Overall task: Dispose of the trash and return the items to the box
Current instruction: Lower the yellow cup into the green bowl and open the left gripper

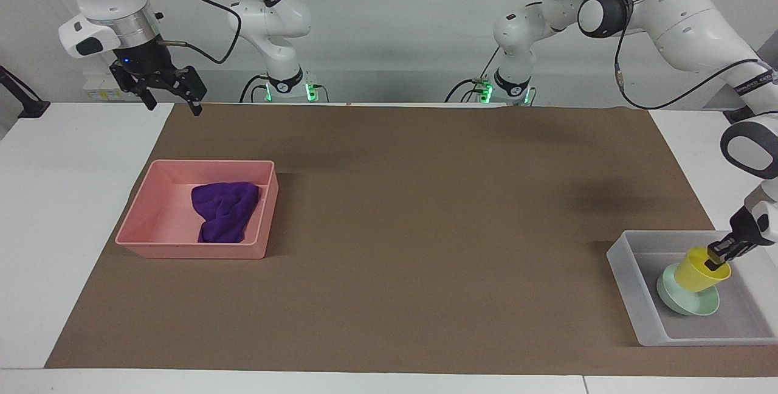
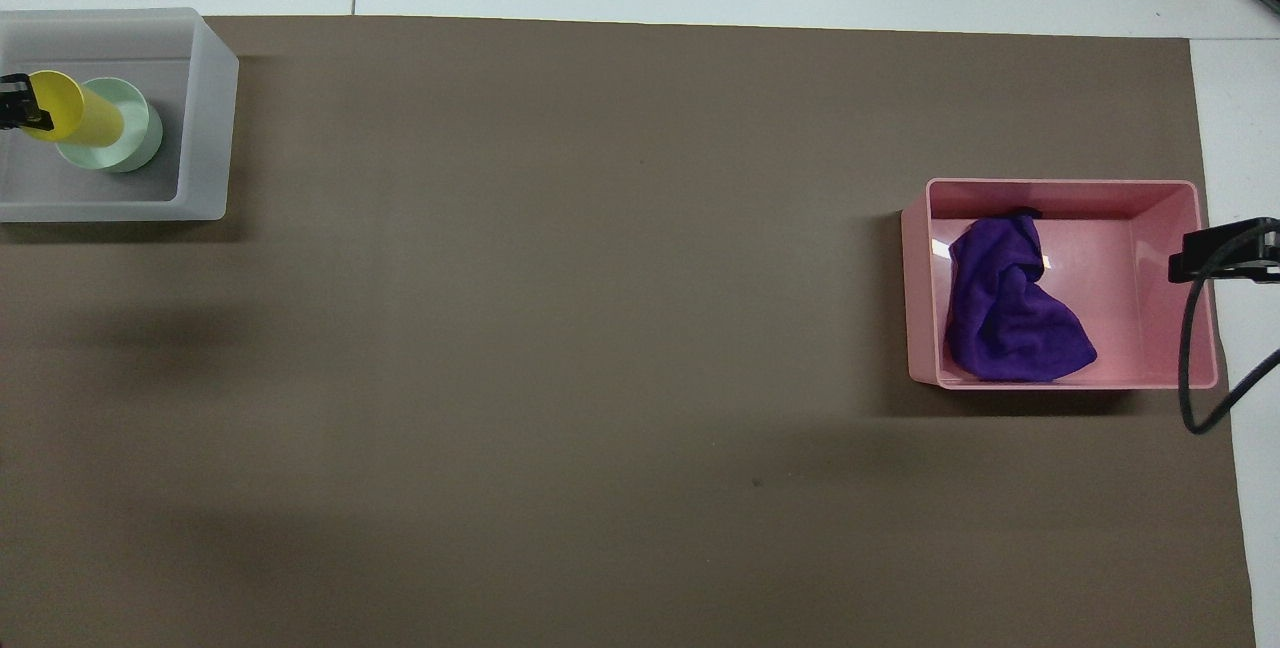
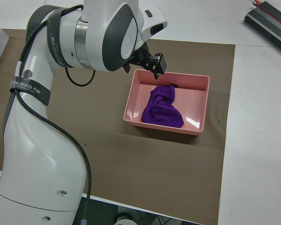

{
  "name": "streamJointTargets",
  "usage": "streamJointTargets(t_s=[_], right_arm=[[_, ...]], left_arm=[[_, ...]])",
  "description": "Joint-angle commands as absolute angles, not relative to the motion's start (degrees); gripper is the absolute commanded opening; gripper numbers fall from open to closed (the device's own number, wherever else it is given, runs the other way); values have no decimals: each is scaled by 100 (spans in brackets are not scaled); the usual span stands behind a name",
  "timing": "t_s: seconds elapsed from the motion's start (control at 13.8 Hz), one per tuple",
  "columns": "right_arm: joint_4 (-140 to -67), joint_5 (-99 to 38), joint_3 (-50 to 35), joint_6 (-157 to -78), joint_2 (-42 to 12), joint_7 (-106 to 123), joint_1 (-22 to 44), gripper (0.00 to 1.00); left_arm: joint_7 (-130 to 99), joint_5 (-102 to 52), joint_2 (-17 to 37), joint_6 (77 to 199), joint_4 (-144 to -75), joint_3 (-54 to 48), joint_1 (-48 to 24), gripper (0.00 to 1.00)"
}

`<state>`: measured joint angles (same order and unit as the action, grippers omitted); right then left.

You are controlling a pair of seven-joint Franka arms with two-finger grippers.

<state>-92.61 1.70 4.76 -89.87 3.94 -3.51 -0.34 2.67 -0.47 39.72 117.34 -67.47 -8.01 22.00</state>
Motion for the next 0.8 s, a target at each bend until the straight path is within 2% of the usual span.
streamJointTargets(t_s=[0.0, 0.44, 0.51, 0.58, 0.65, 0.73], right_arm=[[-9378, 97, 439, -8947, 510, -316, -70, 100], [-9387, 97, 439, -8947, 510, -299, -70, 100], [-9387, 97, 439, -8947, 536, -299, -70, 100], [-9404, 97, 439, -8947, 536, -299, -70, 100], [-9448, 97, 439, -8947, 545, -290, -70, 100], [-9448, 97, 439, -8947, 545, -290, -70, 100]], left_arm=[[334, -132, 4096, 11891, -6749, -888, 2285, 0], [334, -79, 4034, 12279, -7207, -853, 2294, 0], [334, -62, 3991, 12200, -7198, -861, 2303, 16], [351, -62, 3990, 12173, -7181, -861, 2311, 64], [386, -62, 3982, 12155, -7172, -861, 2303, 77], [430, -62, 3947, 12129, -7163, -870, 2294, 99]])
